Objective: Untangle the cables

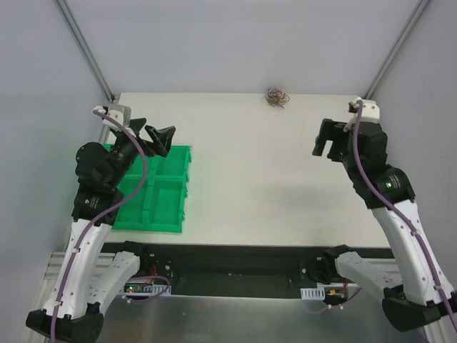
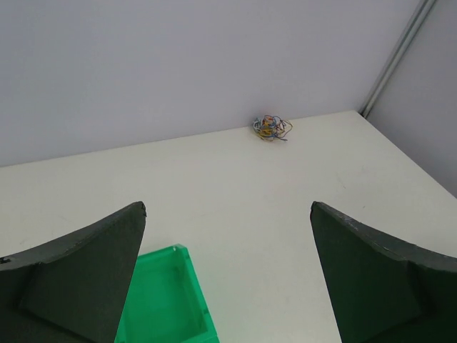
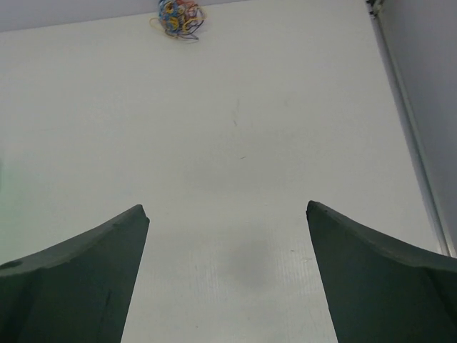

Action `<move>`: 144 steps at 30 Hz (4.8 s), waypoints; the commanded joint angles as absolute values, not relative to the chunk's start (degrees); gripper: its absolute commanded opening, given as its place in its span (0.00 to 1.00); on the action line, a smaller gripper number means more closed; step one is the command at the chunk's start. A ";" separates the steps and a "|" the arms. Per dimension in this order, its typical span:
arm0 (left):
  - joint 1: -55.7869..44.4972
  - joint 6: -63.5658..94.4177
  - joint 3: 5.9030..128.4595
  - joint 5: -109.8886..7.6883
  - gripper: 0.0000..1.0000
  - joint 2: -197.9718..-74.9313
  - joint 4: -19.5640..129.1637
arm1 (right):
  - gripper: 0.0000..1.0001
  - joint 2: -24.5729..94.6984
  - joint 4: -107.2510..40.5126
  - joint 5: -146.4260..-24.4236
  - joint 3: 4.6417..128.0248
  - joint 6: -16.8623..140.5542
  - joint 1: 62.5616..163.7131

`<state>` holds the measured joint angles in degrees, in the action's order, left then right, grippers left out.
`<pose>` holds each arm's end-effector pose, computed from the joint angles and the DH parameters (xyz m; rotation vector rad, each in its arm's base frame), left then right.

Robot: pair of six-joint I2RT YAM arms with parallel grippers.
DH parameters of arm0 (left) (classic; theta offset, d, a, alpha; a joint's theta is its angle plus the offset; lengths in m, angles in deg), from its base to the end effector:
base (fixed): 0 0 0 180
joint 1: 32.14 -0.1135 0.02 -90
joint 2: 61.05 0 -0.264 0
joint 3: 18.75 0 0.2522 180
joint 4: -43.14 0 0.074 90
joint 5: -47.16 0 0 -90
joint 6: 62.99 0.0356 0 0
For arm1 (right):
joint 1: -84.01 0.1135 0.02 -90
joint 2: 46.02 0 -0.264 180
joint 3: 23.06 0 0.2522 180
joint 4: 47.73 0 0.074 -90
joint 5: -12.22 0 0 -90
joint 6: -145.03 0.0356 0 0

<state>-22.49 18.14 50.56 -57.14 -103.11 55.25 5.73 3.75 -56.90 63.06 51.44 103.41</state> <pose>0.1493 -0.0343 0.4342 0.2237 1.3088 -0.4377 0.1620 0.0436 0.4316 -0.1210 1.8479 -0.1485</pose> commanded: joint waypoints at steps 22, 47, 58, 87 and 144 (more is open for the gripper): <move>-15.18 17.69 49.06 -56.98 0.99 -102.53 52.42 | 0.97 68.29 -45.55 -75.75 81.82 81.91 95.88; -8.94 18.39 48.71 -56.72 0.99 -103.49 52.33 | 0.05 112.64 -37.92 -72.76 130.37 106.45 93.42; -8.77 13.31 49.41 -61.20 0.98 -110.08 52.33 | 0.01 61.97 -53.65 -100.10 57.66 91.61 96.48; 6.25 7.14 66.81 -86.80 0.51 -156.04 73.06 | 0.44 17.27 -41.35 -93.00 13.03 73.14 114.68; 13.65 20.15 58.40 -64.65 0.67 -131.82 65.10 | 0.01 -14.20 -28.24 -91.49 33.32 68.30 117.15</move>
